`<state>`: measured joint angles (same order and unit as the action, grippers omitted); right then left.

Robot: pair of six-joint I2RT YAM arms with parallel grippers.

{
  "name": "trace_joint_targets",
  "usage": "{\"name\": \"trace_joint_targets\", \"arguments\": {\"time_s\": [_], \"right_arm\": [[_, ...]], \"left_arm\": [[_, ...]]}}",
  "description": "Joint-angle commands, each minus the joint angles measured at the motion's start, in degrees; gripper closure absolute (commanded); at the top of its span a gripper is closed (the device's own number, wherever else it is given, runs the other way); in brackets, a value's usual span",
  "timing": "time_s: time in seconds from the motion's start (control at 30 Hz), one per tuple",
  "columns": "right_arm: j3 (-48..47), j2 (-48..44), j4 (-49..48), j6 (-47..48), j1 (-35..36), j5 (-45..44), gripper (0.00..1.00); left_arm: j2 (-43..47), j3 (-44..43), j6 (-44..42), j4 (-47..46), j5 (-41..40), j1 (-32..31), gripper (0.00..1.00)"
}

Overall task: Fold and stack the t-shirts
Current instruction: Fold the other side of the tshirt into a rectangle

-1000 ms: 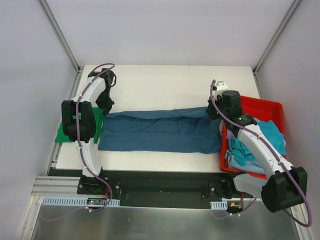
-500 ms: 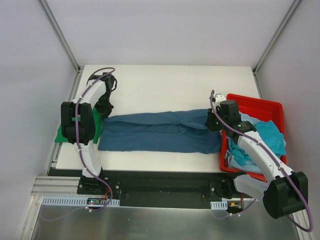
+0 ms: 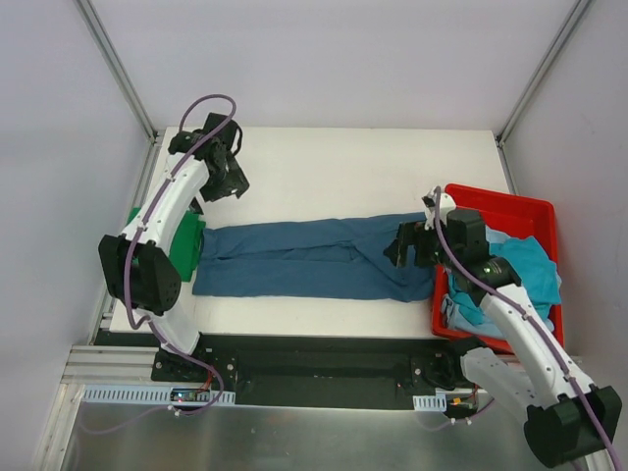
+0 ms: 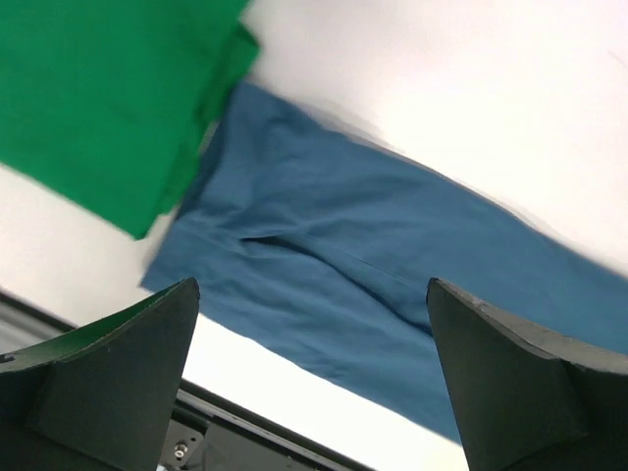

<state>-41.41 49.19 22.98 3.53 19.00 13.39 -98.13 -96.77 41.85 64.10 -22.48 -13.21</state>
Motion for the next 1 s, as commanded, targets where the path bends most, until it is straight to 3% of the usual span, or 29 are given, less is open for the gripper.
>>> {"name": "trace_joint_targets", "arguments": {"time_s": [0.0, 0.23, 0.4, 0.67, 0.97], "right_arm": [[-3.84, 8.17, -6.90, -2.74, 0.24, 4.19, 0.04], [-18.00, 34.98, -0.49, -1.95, -0.90, 10.85, 0.04], [-20.64, 44.31, -0.22, -1.33, -1.78, 10.53, 0.04], [-18.10, 46.61, -0.57, -1.24, -1.69, 10.60, 0.04], [-13.35, 41.00, -0.14, -0.89, 1.03, 18.78, 0.04]], "left_arm": [[-3.20, 1.06, -7.39, -8.28, 17.89, -1.02, 0.01], [-11.82, 2.46, -8.89, -9.78, 22.39, -2.17, 0.01], [-13.84, 6.76, -9.06, -11.80, 23.80, -2.17, 0.01], [-16.92, 8.79, -8.54, -12.59, 23.80, -2.17, 0.01], [-16.84, 9.58, -8.36, -12.50, 22.83, -2.17, 0.01]]}}
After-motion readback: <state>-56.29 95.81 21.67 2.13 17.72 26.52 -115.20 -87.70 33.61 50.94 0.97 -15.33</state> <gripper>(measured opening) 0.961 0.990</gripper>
